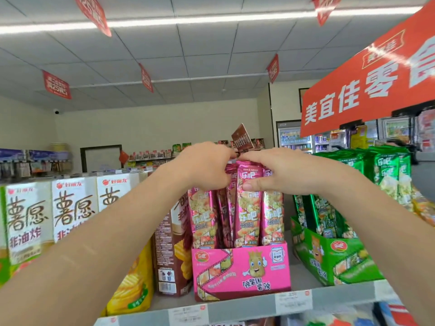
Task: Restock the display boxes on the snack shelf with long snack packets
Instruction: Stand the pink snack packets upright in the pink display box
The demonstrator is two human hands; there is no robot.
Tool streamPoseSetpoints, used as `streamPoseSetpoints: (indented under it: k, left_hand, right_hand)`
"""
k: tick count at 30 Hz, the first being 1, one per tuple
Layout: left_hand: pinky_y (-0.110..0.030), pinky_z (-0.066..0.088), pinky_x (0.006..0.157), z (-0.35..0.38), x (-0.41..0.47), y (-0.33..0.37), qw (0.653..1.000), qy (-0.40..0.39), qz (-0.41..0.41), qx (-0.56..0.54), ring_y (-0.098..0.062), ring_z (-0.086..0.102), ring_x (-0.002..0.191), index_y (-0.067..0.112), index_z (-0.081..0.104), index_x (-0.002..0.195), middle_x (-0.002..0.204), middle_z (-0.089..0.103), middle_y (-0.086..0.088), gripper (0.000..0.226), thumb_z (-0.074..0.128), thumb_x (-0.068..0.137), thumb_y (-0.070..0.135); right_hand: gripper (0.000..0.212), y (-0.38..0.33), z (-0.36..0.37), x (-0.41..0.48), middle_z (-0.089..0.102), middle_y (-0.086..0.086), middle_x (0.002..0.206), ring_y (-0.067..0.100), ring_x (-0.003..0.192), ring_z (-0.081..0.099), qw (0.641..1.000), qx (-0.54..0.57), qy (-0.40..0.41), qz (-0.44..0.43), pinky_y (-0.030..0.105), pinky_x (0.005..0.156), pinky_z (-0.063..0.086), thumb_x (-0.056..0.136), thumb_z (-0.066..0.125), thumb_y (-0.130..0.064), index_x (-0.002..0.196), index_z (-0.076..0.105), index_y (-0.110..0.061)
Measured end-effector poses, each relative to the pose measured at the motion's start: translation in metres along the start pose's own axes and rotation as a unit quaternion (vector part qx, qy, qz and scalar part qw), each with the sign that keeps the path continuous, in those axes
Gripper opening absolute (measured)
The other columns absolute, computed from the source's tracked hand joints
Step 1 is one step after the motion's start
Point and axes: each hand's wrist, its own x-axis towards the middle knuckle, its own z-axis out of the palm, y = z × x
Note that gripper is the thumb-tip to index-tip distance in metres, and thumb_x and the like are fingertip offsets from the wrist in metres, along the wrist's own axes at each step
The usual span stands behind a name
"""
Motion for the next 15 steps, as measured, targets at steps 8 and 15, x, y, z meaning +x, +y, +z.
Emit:
streamPoseSetpoints:
  k: [8, 15]
  left_hand:
    - [-0.030, 0.045, 0.062, 0.017, 0.009, -0.011, 1.000, 0.007, 0.004, -0.030, -0.011, 0.052, 0.072, 0.027, 0.050, 0.098, 0.080, 0.051, 0.016, 0.044, 0.079, 0.071, 0.046]
    - [-0.020, 0.039, 0.059, 0.011, 0.003, -0.023, 0.980, 0.066, -0.025, -0.186, -0.004, 0.052, 0.071, 0.031, 0.046, 0.100, 0.088, 0.054, 0.015, 0.041, 0.077, 0.078, 0.046]
  right_hand:
    - [0.041, 0.003, 0.013, -0.004, 0.047, -0.006, 0.122, 0.018, 0.122, 0.038, 0.997, -0.074, 0.006, 0.018, 0.051, 0.101, 0.029, 0.100, 0.031, -0.054, 0.137, 0.038, -0.038]
    - [0.047, 0.005, 0.004, -0.007, 0.041, -0.004, 0.145, 0.020, 0.140, 0.029, 0.999, -0.024, -0.037, 0.012, 0.058, 0.111, 0.026, 0.103, 0.036, -0.042, 0.149, 0.027, -0.038]
